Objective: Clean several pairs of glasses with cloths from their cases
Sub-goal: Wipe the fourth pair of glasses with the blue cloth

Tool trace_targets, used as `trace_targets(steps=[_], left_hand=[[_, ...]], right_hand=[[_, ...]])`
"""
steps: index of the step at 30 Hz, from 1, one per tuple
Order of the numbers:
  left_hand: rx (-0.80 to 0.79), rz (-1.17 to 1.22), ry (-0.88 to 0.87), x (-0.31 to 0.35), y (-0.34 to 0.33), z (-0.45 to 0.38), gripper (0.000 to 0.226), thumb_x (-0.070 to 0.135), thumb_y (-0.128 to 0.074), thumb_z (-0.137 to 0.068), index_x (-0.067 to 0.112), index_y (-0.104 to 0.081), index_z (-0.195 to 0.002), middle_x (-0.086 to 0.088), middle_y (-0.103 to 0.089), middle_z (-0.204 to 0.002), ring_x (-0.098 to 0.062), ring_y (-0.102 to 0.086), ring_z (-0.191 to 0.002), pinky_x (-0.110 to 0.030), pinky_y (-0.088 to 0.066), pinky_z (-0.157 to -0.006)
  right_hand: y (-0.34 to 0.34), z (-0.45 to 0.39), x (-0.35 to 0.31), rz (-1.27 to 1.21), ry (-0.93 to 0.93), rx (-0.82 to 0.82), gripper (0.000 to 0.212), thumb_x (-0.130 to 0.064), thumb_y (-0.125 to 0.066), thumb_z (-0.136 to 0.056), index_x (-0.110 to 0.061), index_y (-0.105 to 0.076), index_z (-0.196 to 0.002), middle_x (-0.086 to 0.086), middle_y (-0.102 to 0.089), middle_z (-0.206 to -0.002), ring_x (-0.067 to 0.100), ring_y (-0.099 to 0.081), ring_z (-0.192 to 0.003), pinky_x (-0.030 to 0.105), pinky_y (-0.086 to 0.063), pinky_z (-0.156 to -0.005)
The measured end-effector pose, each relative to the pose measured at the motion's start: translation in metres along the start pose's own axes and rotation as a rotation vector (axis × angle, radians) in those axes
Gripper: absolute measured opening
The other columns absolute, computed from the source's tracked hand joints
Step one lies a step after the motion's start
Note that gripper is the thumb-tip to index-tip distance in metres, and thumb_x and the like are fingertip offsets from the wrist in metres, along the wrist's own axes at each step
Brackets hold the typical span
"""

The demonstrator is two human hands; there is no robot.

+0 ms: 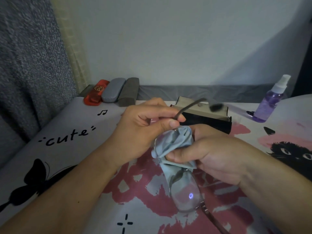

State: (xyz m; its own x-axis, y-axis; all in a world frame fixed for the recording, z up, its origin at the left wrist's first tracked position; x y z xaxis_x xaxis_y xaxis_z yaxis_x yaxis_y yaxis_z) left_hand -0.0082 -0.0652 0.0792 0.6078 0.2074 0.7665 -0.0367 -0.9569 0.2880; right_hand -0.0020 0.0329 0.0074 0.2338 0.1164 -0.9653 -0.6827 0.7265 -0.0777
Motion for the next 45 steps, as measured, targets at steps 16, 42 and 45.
trace_targets(steps=[16,42,45], left_hand=[[0.079,0.021,0.03,-0.014,-0.009,-0.002,0.013,0.017,-0.071,-0.09,0.023,-0.079,-0.099,-0.008,-0.073,-0.093,-0.037,-0.067,-0.092,-0.06,-0.052,-0.087],[-0.031,-0.021,-0.005,-0.008,-0.019,0.005,0.014,0.019,-0.066,-0.093,0.026,-0.076,-0.1,-0.003,-0.07,-0.092,-0.023,-0.066,-0.088,-0.035,-0.052,-0.084],[0.005,-0.009,0.012,-0.012,-0.016,0.001,0.011,0.016,-0.066,-0.094,0.021,-0.076,-0.096,-0.004,-0.069,-0.092,-0.028,-0.065,-0.091,-0.043,-0.054,-0.086]], right_hand=[[0.026,0.003,-0.014,-0.245,0.167,0.344,0.052,0.015,-0.076,-0.072,-0.009,-0.067,-0.117,0.013,-0.077,-0.106,0.028,-0.076,-0.099,0.042,-0.058,-0.091],[0.008,0.005,-0.008,0.287,0.039,-0.005,0.03,0.013,-0.071,-0.083,-0.005,-0.067,-0.107,0.017,-0.074,-0.101,0.029,-0.073,-0.1,0.043,-0.058,-0.095],[0.008,-0.001,-0.015,0.167,0.106,0.086,0.039,0.015,-0.074,-0.08,-0.008,-0.066,-0.111,0.012,-0.076,-0.099,0.025,-0.074,-0.1,0.041,-0.058,-0.094]])
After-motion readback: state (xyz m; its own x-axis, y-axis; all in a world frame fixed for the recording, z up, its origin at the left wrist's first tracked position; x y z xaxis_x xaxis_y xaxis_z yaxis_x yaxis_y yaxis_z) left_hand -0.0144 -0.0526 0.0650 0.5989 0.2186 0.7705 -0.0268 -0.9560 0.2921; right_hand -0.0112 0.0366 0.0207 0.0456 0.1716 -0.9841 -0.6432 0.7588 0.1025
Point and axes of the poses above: each hand's wrist, its own z-axis away from the middle knuckle, its own y-axis out of the back of the hand, x = y × z, the point moved 10 cm from there along -z, towards the middle knuckle
